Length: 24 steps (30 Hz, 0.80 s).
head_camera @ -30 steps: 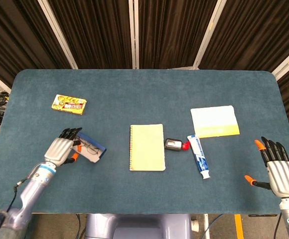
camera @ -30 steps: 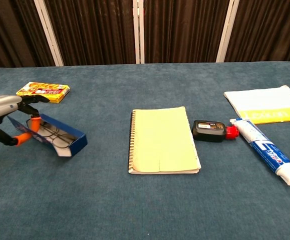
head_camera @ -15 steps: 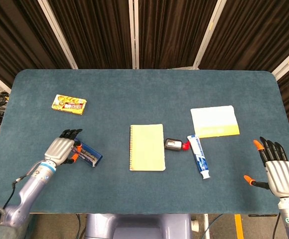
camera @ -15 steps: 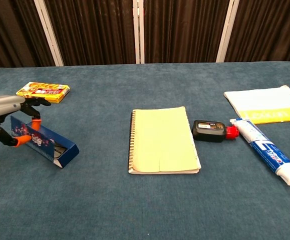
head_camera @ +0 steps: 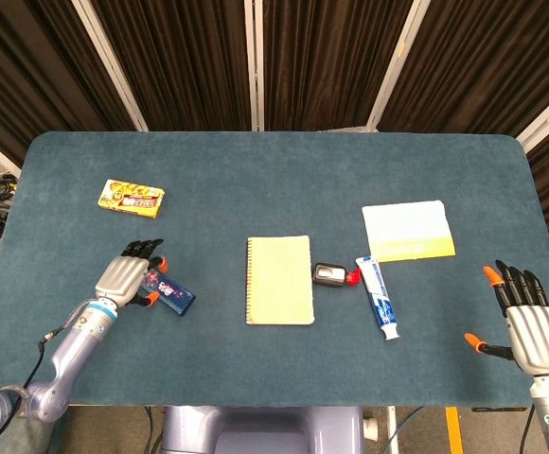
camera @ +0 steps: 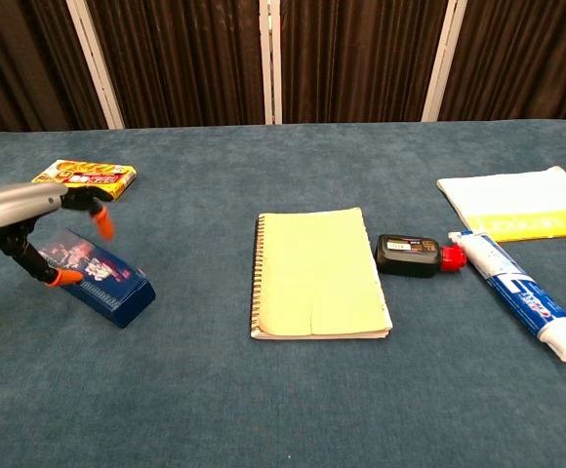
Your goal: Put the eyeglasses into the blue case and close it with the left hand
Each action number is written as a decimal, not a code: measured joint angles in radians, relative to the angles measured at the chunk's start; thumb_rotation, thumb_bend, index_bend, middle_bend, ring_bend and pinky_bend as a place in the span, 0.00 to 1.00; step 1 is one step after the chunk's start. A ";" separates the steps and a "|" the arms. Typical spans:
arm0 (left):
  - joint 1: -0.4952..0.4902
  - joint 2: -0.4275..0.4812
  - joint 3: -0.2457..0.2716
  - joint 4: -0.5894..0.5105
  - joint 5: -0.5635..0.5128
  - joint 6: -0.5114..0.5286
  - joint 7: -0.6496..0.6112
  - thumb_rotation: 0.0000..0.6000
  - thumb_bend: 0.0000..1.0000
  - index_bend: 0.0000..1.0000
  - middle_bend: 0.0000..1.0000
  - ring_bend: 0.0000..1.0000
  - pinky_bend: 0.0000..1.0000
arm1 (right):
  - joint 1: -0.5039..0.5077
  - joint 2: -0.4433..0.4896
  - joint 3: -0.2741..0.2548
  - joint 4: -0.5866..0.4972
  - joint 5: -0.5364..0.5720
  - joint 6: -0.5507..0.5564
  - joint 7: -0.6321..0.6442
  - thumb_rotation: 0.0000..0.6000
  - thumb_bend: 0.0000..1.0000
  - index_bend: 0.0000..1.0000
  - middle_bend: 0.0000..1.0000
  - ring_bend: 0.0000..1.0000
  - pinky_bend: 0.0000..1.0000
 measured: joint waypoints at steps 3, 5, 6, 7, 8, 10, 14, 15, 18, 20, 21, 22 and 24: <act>0.004 0.001 -0.009 0.003 0.035 0.031 -0.038 1.00 0.19 0.00 0.00 0.00 0.00 | 0.000 0.000 0.000 0.000 0.000 0.000 -0.001 1.00 0.00 0.00 0.00 0.00 0.00; 0.006 0.007 -0.014 0.003 0.055 0.043 -0.059 1.00 0.19 0.00 0.00 0.00 0.00 | 0.000 0.000 0.000 -0.001 0.000 0.000 -0.002 1.00 0.00 0.00 0.00 0.00 0.00; 0.006 0.012 -0.015 0.002 0.062 0.044 -0.067 1.00 0.18 0.00 0.00 0.00 0.00 | 0.000 0.000 0.000 -0.001 0.000 0.000 -0.001 1.00 0.00 0.00 0.00 0.00 0.00; 0.006 0.021 -0.015 0.000 0.069 0.044 -0.074 1.00 0.18 0.00 0.00 0.00 0.00 | 0.000 0.000 0.000 -0.001 0.001 0.000 -0.002 1.00 0.00 0.00 0.00 0.00 0.00; 0.005 0.028 -0.015 -0.002 0.072 0.042 -0.078 1.00 0.18 0.00 0.00 0.00 0.00 | 0.000 0.000 0.000 -0.001 0.001 0.000 -0.002 1.00 0.00 0.00 0.00 0.00 0.00; 0.002 0.043 -0.008 -0.006 0.078 0.025 -0.080 1.00 0.17 0.00 0.00 0.00 0.00 | 0.000 -0.001 0.000 -0.001 0.001 -0.001 -0.003 1.00 0.00 0.00 0.00 0.00 0.00; -0.018 0.068 0.019 -0.001 0.081 -0.050 -0.062 1.00 0.16 0.00 0.00 0.00 0.00 | 0.002 -0.003 -0.001 -0.001 0.002 -0.005 -0.008 1.00 0.00 0.00 0.00 0.00 0.00; -0.027 0.068 0.028 0.010 0.080 -0.077 -0.049 1.00 0.16 0.00 0.00 0.00 0.00 | 0.002 -0.004 -0.001 0.000 0.003 -0.006 -0.009 1.00 0.00 0.00 0.00 0.00 0.00; -0.044 0.050 0.043 0.051 0.076 -0.110 -0.022 1.00 0.16 0.00 0.00 0.00 0.00 | 0.003 -0.005 0.000 0.001 0.005 -0.008 -0.011 1.00 0.00 0.00 0.00 0.00 0.00; -0.052 0.033 0.048 0.071 0.074 -0.113 -0.009 1.00 0.17 0.00 0.00 0.00 0.00 | 0.003 -0.006 0.000 0.001 0.007 -0.009 -0.011 1.00 0.00 0.00 0.00 0.00 0.00; -0.056 0.022 0.049 0.080 0.073 -0.113 -0.002 1.00 0.17 0.01 0.00 0.00 0.00 | 0.004 -0.006 0.000 0.002 0.008 -0.010 -0.010 1.00 0.00 0.00 0.00 0.00 0.00; -0.059 0.012 0.050 0.090 0.072 -0.113 0.005 1.00 0.18 0.02 0.00 0.00 0.00 | 0.004 -0.006 0.001 0.003 0.009 -0.010 -0.010 1.00 0.00 0.00 0.00 0.00 0.00; -0.061 0.000 0.051 0.102 0.070 -0.111 0.013 1.00 0.18 0.04 0.00 0.00 0.00 | 0.004 -0.006 0.001 0.004 0.011 -0.011 -0.010 1.00 0.00 0.00 0.00 0.00 0.00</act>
